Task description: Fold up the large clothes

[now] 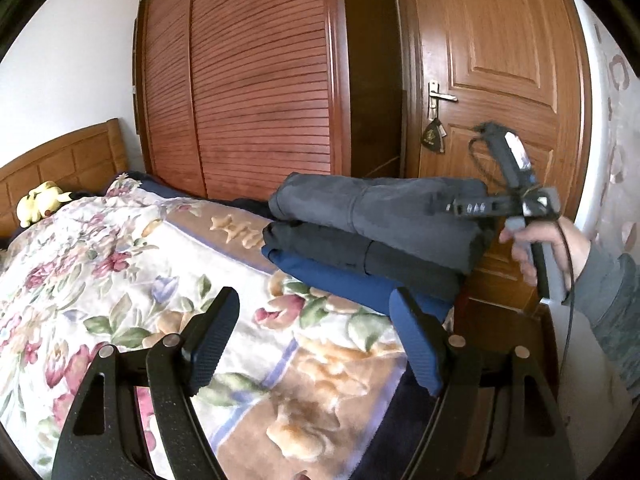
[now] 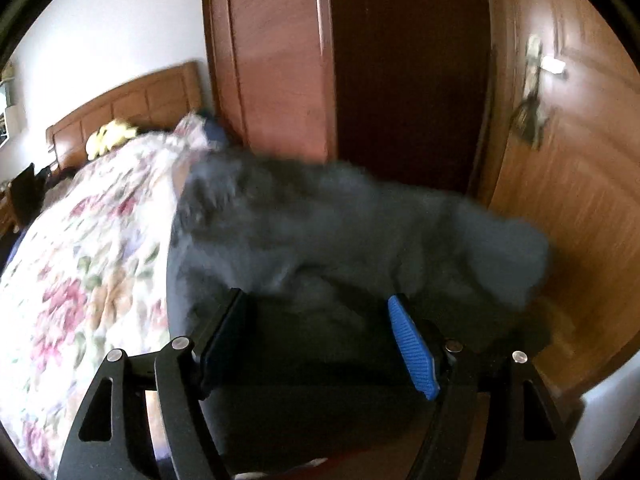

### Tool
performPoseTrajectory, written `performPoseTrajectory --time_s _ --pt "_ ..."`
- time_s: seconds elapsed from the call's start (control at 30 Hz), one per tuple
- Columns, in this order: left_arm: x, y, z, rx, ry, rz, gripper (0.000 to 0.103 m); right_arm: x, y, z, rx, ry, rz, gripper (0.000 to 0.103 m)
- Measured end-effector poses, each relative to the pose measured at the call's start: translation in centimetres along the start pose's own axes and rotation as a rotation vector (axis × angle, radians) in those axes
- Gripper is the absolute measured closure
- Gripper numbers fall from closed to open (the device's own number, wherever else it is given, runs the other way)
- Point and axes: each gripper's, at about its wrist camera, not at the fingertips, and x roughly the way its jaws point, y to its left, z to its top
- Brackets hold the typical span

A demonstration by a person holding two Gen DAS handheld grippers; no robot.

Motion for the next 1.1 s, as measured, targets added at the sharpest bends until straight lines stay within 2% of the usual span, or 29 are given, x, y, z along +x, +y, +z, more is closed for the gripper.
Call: performPoseTrajectory --time_s 0.1,0.23,0.33,0.4,0.57,0.7,0.87,0.93,1.03,1.1 --pt "0.9 -0.4 -0.2 0.009 0.012 -0.002 0.025 -0.2 -0.9 -0.1 -0.016 0.014 0.02 0.029" --pt "1.7 -0.8 -0.3 0.009 0.024 -0.013 0.025 -1.9 -2.7 1.9 -0.034 0.034 0.031 0.029" --pt "2.5 -1.2 -0.1 0.011 0.025 -0.017 0.025 -4.2 -4.4 4.1 -0.06 -0.056 -0.038 0.029" --pt "3.6 -1.6 0.4 0.009 0.035 -0.033 0.025 -4.4 -6.6 5.4 -0.044 -0.052 -0.067 0.029" --pt "7.2 -3.0 2.1 -0.009 0.057 -0.077 0.025 -2.2 -11.0 5.7 -0.044 -0.019 -0.191 0.029" --pt "8.0 -3.8 1.9 -0.009 0.066 -0.095 0.025 3.0 -14.0 3.7 0.026 0.104 -0.148 0.029" --pt "8.3 -4.2 1.1 -0.008 0.081 -0.085 0.025 4.1 -16.5 3.3 0.09 0.123 -0.128 0.03" --pt "8.2 -4.2 0.7 -0.02 0.093 -0.089 0.025 3.4 -15.8 3.3 0.068 0.097 -0.158 0.031" --pt "7.6 -4.4 0.4 -0.02 0.088 -0.092 0.025 1.1 -13.8 3.6 -0.047 0.028 -0.185 0.035" --pt "7.1 -4.5 0.2 -0.021 0.084 -0.092 0.025 -0.6 -12.8 4.1 -0.058 -0.022 -0.178 0.035"
